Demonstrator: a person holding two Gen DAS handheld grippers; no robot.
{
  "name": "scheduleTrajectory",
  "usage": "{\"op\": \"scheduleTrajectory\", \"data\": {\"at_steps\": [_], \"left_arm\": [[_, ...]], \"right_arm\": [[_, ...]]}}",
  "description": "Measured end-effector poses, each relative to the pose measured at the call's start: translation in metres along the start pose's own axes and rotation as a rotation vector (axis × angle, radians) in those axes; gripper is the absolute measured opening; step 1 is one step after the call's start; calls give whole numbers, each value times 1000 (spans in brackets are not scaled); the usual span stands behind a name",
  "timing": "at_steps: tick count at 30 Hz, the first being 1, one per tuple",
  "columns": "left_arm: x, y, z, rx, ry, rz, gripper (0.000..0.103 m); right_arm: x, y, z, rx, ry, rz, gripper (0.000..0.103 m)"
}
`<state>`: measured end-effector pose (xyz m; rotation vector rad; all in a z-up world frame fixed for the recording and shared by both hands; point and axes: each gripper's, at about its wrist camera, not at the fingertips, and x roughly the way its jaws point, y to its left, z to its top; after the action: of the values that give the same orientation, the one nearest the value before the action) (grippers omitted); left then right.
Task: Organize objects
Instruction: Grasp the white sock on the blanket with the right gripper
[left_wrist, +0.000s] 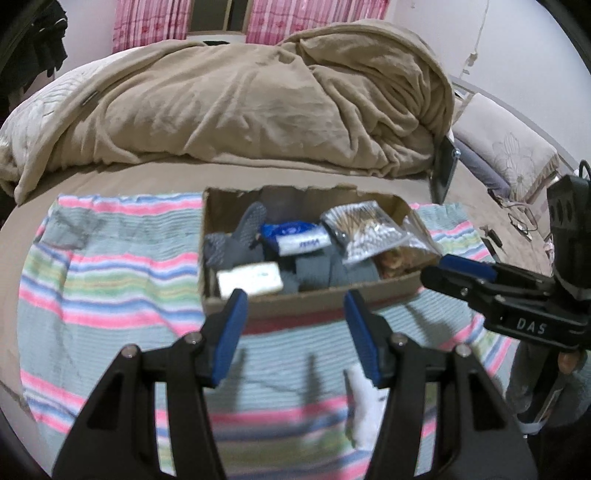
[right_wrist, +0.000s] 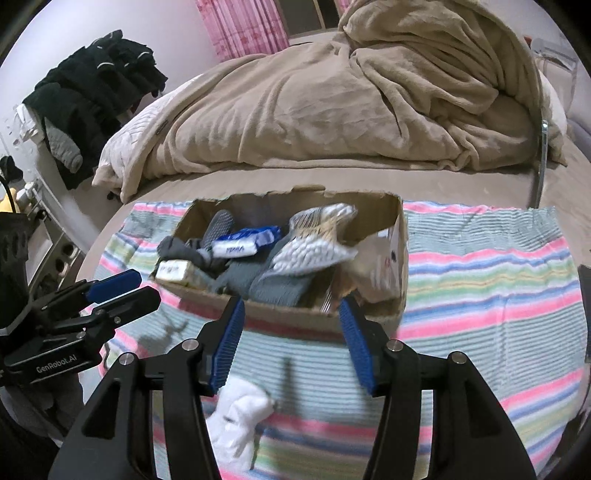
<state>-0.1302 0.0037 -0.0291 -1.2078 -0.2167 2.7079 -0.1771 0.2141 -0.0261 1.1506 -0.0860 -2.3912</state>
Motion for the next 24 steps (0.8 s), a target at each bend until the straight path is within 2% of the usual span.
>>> {"op": "scheduleTrajectory", "data": {"at_steps": [13,24], "left_arm": [[-29,-3,-35,-32,5,0,56],[-36,9,-66,-72,32,13,56]], "right_arm": [[-13,25,-32,-24,26,20,56],[7,38,-68,-25,114,43,56]]}}
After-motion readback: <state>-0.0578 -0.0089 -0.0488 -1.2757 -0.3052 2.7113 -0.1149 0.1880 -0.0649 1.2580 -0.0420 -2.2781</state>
